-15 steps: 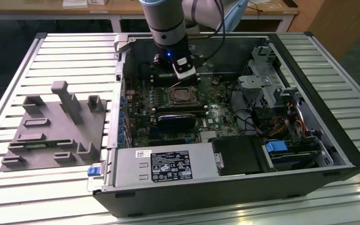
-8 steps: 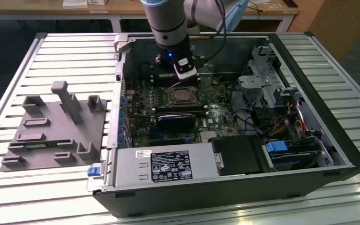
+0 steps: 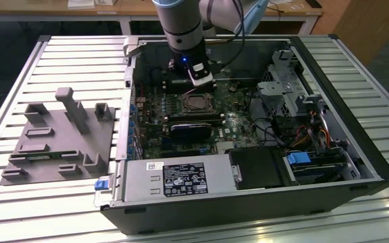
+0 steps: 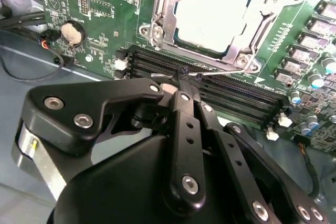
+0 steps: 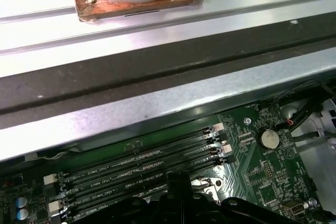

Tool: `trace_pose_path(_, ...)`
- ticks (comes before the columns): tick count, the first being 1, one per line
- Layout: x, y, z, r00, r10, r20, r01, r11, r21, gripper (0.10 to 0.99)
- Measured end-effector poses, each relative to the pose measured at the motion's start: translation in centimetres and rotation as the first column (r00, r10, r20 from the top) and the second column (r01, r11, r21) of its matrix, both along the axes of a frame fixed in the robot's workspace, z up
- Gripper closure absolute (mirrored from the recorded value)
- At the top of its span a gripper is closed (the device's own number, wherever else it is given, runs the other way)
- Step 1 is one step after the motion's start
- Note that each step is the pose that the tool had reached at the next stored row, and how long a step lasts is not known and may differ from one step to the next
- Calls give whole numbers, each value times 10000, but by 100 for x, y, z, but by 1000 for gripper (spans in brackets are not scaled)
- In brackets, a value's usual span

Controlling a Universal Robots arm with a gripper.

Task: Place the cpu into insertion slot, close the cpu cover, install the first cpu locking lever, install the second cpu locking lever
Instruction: 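Install the first cpu locking lever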

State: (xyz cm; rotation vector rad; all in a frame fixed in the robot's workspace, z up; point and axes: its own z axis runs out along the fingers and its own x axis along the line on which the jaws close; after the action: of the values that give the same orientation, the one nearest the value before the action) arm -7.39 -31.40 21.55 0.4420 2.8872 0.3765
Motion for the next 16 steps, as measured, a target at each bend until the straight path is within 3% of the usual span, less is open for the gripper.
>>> trace_pose_path(2,-1,0,-16,10000,-21,35,21,10000,-2,980)
trace_pose_path(4,-1,-1,-29,9999,-45,136,45,10000,-18,980)
trace_pose_path(6,-1,1,-42,9998,-75,202,76,10000,-34,980)
trace_pose_path(16,-3,38,-92,9972,-716,216,717,9974,-64,980)
